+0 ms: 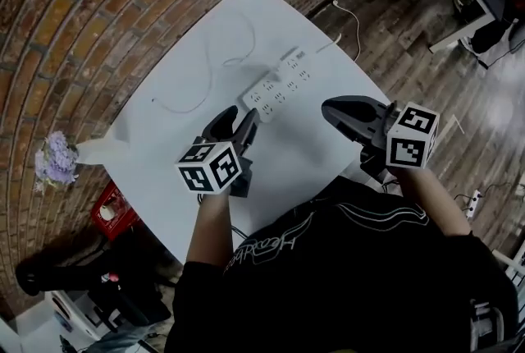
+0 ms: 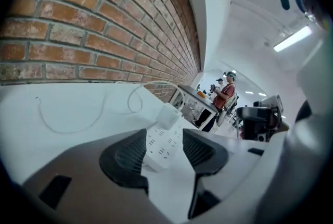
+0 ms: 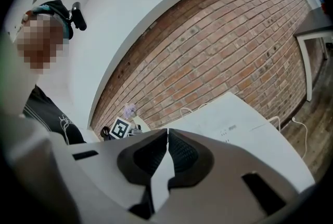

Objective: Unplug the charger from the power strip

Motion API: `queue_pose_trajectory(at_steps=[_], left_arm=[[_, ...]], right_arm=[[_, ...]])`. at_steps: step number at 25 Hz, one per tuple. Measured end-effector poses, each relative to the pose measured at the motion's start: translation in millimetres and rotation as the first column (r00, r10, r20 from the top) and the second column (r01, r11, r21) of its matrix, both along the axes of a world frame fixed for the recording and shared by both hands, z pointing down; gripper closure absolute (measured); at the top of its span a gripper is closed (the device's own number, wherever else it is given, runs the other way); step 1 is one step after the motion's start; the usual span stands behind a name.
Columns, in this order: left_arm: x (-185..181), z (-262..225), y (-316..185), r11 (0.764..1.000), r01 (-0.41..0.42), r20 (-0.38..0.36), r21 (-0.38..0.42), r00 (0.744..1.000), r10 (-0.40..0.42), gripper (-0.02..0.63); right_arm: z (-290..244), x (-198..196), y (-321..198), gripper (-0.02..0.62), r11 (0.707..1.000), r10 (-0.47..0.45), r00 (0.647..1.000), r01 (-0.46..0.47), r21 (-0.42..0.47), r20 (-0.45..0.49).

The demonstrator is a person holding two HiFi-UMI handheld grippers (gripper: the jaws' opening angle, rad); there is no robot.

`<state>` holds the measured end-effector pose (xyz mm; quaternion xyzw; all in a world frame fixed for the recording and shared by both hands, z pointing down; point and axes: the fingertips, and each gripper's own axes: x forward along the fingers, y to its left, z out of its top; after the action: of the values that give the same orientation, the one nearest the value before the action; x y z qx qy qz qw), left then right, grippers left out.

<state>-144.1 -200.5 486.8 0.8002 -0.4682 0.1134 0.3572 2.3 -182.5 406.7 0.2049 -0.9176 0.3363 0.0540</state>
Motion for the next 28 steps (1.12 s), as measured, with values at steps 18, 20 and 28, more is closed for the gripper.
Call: queue_pose_trajectory(at_steps=[18,20,28], left_arm=[[-2.8,80.4,-23.5,0.974,0.01,-0.03,-0.225,0.999,-0.018,0.393],[-2.1,82.1,-24.0,0.972,0.015,-0.03,-0.232,0.999,-0.022,0.394],[-3.0,84.9,-26.2,0.971,0.018,-0.01,-0.239,1.0,-0.021,0.411]], right_arm=[[48.4,-18.9,-44.5,0.595,1.0,-0.019,0.993,0.018,-0.004,-0.114],[52.2,-21.3,-46.7,0.595,1.0,-0.025,0.99,0.027,0.01,-0.14],[69.4,-37.2,-59.3,0.594,0.998,-0.018,0.981,0.031,0.063,-0.192]])
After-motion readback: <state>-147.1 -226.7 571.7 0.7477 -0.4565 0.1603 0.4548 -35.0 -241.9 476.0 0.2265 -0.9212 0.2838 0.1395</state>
